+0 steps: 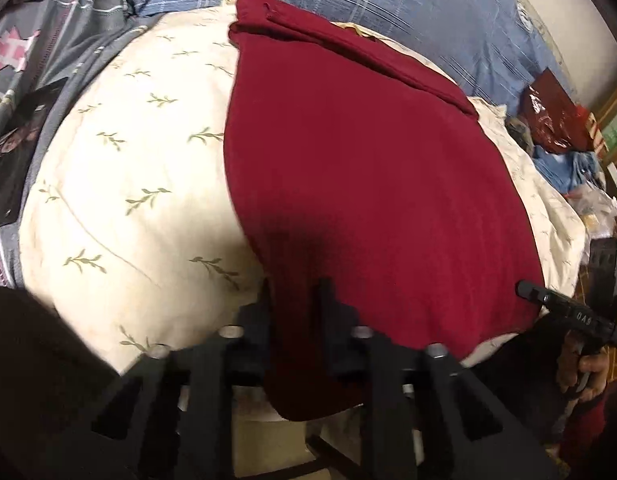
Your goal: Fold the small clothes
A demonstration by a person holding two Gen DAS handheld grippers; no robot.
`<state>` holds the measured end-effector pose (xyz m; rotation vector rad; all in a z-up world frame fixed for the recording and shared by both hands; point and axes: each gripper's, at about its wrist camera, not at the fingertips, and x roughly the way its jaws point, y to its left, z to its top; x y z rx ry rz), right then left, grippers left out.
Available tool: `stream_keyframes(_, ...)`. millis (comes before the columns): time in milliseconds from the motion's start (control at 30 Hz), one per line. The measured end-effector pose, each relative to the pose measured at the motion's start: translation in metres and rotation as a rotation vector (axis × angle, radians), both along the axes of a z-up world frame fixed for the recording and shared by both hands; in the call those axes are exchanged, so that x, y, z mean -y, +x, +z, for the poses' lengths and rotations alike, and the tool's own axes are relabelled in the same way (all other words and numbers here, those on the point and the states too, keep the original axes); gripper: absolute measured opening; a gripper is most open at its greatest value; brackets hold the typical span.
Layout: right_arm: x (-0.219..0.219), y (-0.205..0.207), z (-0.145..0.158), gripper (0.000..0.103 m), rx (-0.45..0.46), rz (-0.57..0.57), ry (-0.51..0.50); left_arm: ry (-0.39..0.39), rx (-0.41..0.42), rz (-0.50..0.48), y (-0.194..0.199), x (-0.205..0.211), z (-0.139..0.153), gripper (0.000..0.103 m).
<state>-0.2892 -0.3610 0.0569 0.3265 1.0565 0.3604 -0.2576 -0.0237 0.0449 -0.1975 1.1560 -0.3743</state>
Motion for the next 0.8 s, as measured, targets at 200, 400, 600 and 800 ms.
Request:
stream_keyframes(200, -0.001, -0.003, 0.014, 0.011, 0.020, 0.014, 0.048, -0.039, 0.033, -0.018, -0.002, -0.009, 0.025, 0.007)
stream_keyframes(400, -0.002, 0.003, -0.013, 0.038, -0.094, -0.007, 0.008, -0.024, -0.036, 0.029, 0.001, -0.011, -0.001, 0.013)
stream_keyframes(600, -0.006, -0.001, -0.012, 0.016, -0.071, 0.015, 0.028, -0.067, -0.021, 0.037, -0.003, -0.004, -0.003, 0.047)
stream_keyframes(800, -0.009, -0.004, 0.023, 0.011, 0.041, 0.044, 0.111, -0.089, -0.010, -0.003, 0.004, -0.010, 0.017, 0.007)
